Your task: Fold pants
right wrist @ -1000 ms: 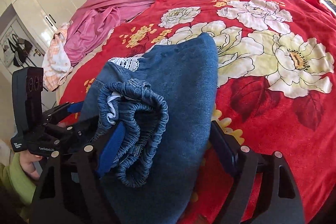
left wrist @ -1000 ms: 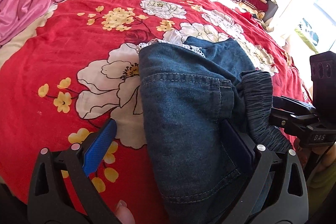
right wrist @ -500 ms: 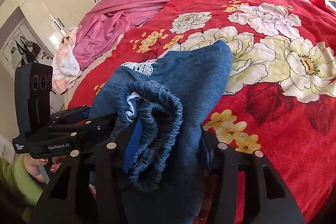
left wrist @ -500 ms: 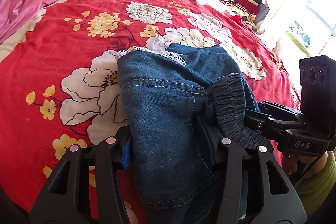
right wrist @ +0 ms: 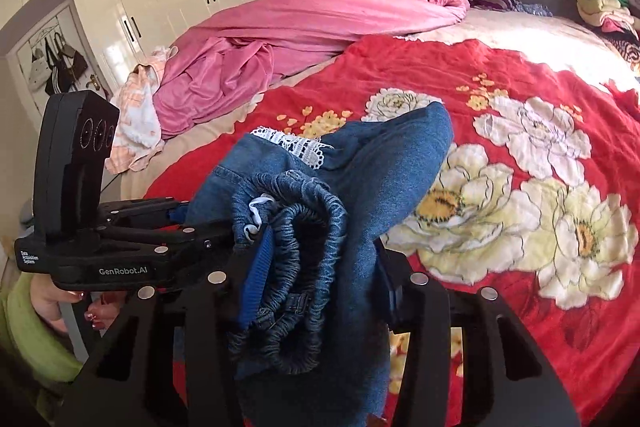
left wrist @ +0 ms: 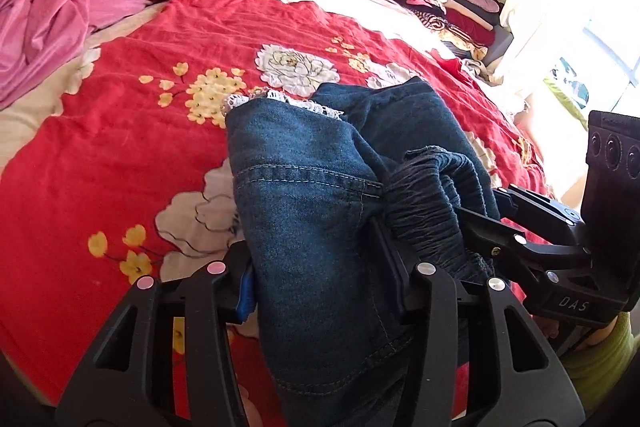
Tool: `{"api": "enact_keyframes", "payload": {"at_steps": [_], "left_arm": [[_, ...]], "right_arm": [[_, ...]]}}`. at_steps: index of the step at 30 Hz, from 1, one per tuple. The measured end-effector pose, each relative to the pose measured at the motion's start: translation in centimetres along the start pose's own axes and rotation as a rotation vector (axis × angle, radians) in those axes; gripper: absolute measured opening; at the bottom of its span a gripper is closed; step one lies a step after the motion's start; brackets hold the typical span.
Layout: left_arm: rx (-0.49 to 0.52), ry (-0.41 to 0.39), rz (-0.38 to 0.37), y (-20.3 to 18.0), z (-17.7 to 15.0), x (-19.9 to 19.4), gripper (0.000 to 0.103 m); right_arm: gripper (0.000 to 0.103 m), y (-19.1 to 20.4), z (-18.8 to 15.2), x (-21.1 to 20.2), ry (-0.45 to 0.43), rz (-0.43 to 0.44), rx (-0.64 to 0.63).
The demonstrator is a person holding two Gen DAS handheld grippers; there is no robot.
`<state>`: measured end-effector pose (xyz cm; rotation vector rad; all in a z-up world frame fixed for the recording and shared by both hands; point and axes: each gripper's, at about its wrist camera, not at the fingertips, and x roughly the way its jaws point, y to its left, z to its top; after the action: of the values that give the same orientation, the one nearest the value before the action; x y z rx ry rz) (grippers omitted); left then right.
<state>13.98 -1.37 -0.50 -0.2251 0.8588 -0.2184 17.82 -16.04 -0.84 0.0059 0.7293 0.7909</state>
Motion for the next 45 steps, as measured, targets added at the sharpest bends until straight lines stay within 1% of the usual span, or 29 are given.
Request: {"api": "enact_keyframes", "payload": {"at_steps": [5, 10, 13, 16, 22, 25, 29, 32, 33, 34, 36, 38, 43, 45], "left_arm": [[0.01, -0.018, 0.044, 1.7, 2.7, 0.9, 0.04], [0.06, -0.037, 0.104, 2.3, 4.8, 2.1, 0.04], [0.065, -0.042, 0.115, 2.7, 5.8, 2.6, 0.04], [0.057, -0.047, 0.109, 3.3, 6.6, 3.4, 0.04], [0.06, -0.025, 0.118, 4.0, 7.0, 5.3, 0.04], [0.053, -0.009, 0.119, 4.5, 6.6, 6.1, 0.04], [0.035, 0.002, 0.114, 5.2, 6.1, 6.5, 0.04], [0.015, 0.012, 0.109, 5.8, 6.0, 6.8, 0.042], [0.014, 0.012, 0.11, 5.9, 5.9, 6.8, 0.043], [0.016, 0.009, 0.116, 5.9, 5.8, 6.8, 0.044], [0.018, 0.003, 0.12, 5.9, 5.6, 6.7, 0.046], [0.021, -0.001, 0.138, 5.9, 5.4, 6.5, 0.055], [0.007, -0.001, 0.148, 6.5, 4.9, 6.1, 0.068], [0.003, -0.005, 0.147, 6.7, 4.6, 5.8, 0.071]], "right_arm": [[0.044, 0.3, 3.0, 2.7, -0.02, -0.03, -0.057], [0.044, 0.1, 5.3, 4.9, -0.039, -0.064, -0.09], [0.044, -0.3, 6.3, 5.9, -0.047, -0.082, -0.097], [0.044, -0.9, 7.0, 6.7, -0.046, -0.096, -0.104], [0.044, -1.7, 7.2, 8.6, -0.014, -0.121, -0.104], [0.044, -2.3, 6.8, 9.5, 0.013, -0.129, -0.084], [0.047, -3.0, 6.2, 10.0, 0.037, -0.139, -0.051], [0.056, -3.3, 5.7, 10.2, 0.055, -0.173, -0.055], [0.062, -3.5, 5.6, 10.3, 0.062, -0.18, -0.048], [0.065, -3.7, 5.5, 10.3, 0.068, -0.188, -0.038], [0.076, -4.0, 5.3, 10.3, 0.073, -0.216, -0.027], [0.082, -4.4, 5.1, 10.2, 0.079, -0.235, -0.011], [0.087, -5.0, 4.5, 9.9, 0.078, -0.247, 0.025], [0.09, -5.1, 4.4, 9.6, 0.074, -0.251, 0.031]]}}
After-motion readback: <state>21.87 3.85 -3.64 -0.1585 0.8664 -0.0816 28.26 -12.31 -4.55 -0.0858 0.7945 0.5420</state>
